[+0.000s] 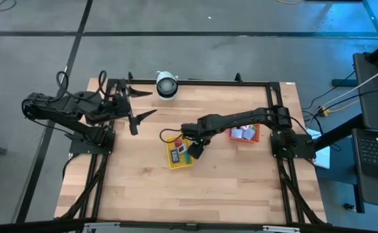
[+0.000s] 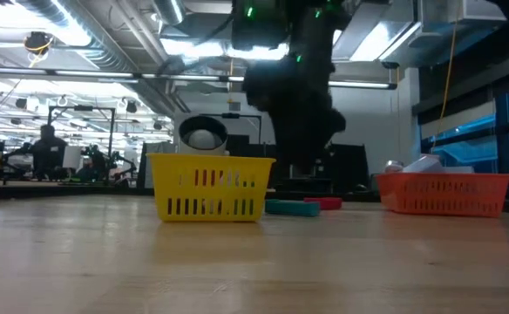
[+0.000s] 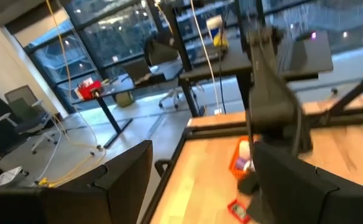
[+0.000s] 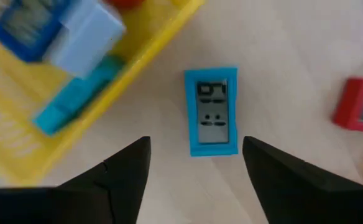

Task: Pick & Place Office items
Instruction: Put the light blue digital clock into the yellow basket

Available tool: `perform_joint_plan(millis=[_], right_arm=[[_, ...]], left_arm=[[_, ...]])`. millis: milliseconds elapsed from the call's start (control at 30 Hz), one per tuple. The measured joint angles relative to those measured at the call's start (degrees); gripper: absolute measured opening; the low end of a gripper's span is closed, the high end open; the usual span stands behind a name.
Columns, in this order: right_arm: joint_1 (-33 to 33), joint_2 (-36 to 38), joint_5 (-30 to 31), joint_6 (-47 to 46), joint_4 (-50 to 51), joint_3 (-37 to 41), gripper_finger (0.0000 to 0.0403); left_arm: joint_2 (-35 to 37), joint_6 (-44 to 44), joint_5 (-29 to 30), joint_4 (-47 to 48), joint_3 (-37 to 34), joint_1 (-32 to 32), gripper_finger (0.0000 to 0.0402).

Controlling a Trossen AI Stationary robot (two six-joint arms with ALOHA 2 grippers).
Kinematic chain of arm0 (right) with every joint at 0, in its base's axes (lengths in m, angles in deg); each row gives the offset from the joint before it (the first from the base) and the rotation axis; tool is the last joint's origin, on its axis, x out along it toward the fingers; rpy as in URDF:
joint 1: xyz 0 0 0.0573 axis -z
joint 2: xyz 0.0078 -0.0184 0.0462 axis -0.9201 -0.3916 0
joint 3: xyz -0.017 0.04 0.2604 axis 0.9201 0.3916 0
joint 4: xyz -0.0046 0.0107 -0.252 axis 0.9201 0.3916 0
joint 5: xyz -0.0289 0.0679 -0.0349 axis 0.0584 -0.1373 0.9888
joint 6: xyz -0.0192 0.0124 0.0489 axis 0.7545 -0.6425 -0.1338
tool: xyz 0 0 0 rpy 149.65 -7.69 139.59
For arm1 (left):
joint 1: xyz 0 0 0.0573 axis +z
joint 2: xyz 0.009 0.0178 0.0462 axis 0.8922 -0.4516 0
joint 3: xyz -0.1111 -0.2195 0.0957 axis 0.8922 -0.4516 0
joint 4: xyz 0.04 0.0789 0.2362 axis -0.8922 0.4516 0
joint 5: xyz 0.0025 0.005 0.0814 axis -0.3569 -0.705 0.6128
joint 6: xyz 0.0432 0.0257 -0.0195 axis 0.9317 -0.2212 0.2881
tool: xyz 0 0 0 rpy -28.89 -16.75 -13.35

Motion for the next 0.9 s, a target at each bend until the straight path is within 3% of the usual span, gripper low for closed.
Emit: perform_joint_plan(millis=[367, 900], right_arm=[[0.14, -2.06, -0.13, 5.03, 1.34, 0.13, 0.0316], [1.86, -2.06, -1.97, 7.58, -6.14, 6.82, 0.032]], left_arm=[[0.0, -0.03, 0.7, -4.45, 0.0, 0.02, 0.0274], [0.01, 0.5, 3.11, -8.42, 0.0, 0.0, 0.0274]])
